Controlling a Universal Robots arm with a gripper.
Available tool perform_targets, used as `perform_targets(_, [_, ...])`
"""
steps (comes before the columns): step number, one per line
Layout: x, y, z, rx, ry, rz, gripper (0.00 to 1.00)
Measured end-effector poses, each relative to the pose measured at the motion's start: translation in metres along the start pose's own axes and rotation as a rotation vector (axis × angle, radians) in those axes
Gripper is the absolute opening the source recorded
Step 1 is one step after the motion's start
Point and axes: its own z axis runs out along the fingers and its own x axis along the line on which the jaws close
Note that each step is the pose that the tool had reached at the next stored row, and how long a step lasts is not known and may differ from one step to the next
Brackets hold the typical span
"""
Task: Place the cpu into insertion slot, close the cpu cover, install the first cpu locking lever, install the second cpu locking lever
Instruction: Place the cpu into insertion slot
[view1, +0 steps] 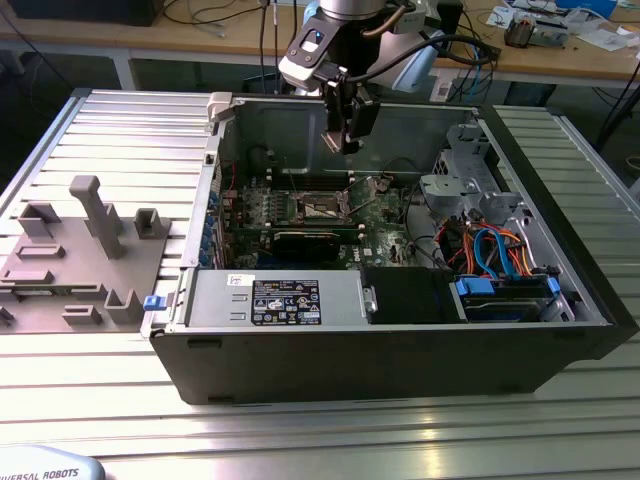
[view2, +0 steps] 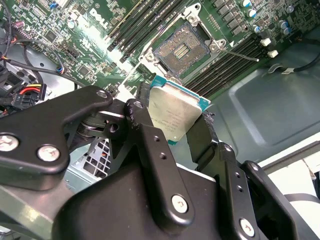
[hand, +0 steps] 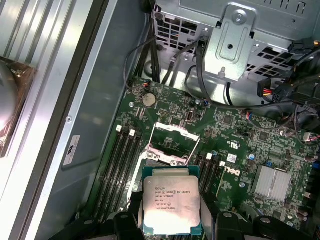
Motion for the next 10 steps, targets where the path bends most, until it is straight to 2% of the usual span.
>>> perform_targets(10, [0.0000,0.0000,0.0002,-0.0001,-0.0005,0.007,0.54])
